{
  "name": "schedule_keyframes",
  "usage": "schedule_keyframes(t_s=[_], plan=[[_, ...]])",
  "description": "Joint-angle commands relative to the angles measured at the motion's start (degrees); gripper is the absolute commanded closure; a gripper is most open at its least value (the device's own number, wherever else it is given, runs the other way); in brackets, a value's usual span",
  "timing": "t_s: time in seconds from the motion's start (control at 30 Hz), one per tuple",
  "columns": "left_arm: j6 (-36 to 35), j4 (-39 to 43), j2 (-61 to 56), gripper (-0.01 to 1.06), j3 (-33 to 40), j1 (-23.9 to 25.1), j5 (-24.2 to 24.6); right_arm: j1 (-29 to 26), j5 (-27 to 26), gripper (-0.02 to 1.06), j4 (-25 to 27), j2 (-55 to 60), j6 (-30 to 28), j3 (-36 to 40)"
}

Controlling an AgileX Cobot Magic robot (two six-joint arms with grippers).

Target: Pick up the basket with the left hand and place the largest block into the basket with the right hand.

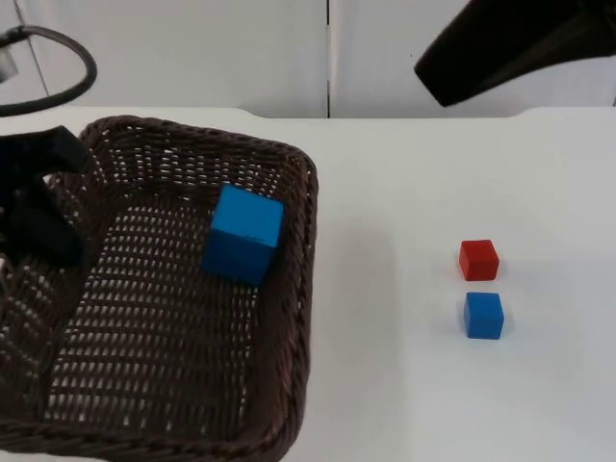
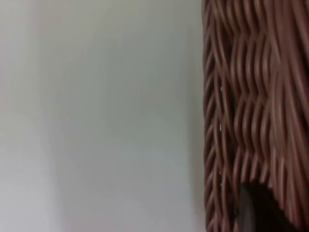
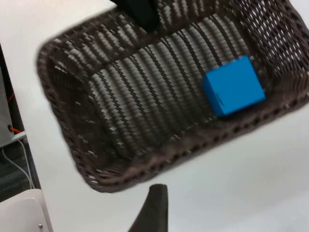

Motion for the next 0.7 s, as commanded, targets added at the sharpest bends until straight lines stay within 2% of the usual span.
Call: schedule_keyframes(t_s=[0.0,0.07,0.17,0.5,0.67], plan=[[5.0,-8.1,2.2,1.05,-0.4,0.0,-1.0,-0.2,0.5,0.26,0.3,-1.4,0.2,0.0],[10.0,-12.8,5.4,1.05,-1.0,0.0,-1.6,-0.2,0.7,0.26,0.3,-2.3,0.3,0.0],[13.7,-16.3,8.4,1.05,-2.0,0.0,-1.8,-0.2,1.1,0.26,0.2,-3.1,0.3,0.0],[15.5,-19.1,19.5,1.05,-7.3,0.0,-3.2,-0.2,1.8,0.26,0.2,-4.0,0.9,0.0],[21.4,-23.2,22.1,1.05,-7.3,0.0,-2.9,-0.2,1.5,0.26,0.2,-4.0,0.9,0.0]])
